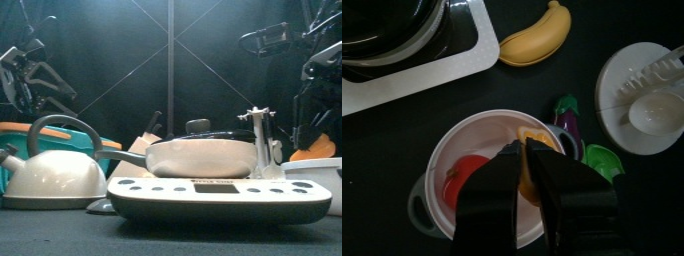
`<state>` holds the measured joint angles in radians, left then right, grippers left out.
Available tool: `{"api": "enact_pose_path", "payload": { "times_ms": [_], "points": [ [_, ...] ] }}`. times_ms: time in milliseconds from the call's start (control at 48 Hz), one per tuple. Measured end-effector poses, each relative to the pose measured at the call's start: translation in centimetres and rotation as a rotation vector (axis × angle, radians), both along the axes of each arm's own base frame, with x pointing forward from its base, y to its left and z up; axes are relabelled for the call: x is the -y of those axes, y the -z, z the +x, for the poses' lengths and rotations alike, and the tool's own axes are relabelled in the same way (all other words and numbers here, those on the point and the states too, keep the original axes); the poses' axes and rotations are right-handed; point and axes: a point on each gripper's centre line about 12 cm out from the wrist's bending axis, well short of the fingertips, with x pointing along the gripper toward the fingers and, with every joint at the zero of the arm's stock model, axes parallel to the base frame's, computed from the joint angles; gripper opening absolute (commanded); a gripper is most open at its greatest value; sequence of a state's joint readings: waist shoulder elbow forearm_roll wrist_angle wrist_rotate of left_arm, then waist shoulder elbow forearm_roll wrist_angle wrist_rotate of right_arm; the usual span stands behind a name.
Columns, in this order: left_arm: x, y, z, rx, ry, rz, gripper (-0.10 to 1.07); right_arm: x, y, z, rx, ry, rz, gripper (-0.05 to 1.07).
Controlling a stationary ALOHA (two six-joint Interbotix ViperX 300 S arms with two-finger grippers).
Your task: Hand over squash half to other hand
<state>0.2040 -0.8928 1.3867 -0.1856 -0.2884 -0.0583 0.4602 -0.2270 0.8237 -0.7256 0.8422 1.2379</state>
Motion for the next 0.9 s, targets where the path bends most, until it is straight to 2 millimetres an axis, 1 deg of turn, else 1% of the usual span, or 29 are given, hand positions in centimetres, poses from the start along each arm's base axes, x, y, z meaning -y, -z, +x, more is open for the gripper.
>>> {"api": "enact_pose_path", "payload": {
  "times_ms": [125,292,417,583,771,896],
  "points": [
    [0.0,0.0,0.0,0.0,0.0,0.0,1.03,-0.1,-0.6,0.5,0.022,-0.013,-0.014,0.51],
    [0.2,0.0,0.1,0.0,0.014,0.001,1.03,-0.1,-2.3,1.7,0.089,-0.062,-0.07,0.51],
    [1.0,-0.1,0.4,-0.001,0.057,0.004,1.03,0.0,-3.6,2.8,0.152,-0.114,-0.139,0.51],
    [2.4,-0.5,1.5,-0.009,0.139,0.008,1.03,0.0,-5.6,4.5,0.251,-0.2,-0.215,0.51],
    [3.4,-0.8,3.3,-0.037,0.202,0.036,1.03,0.0,-6.8,6.5,0.313,-0.251,-0.26,0.51],
    [4.3,-1.3,5.1,-0.033,0.263,0.097,1.03,-0.1,-7.2,8.2,0.349,-0.297,-0.292,0.51]
  ]
}}
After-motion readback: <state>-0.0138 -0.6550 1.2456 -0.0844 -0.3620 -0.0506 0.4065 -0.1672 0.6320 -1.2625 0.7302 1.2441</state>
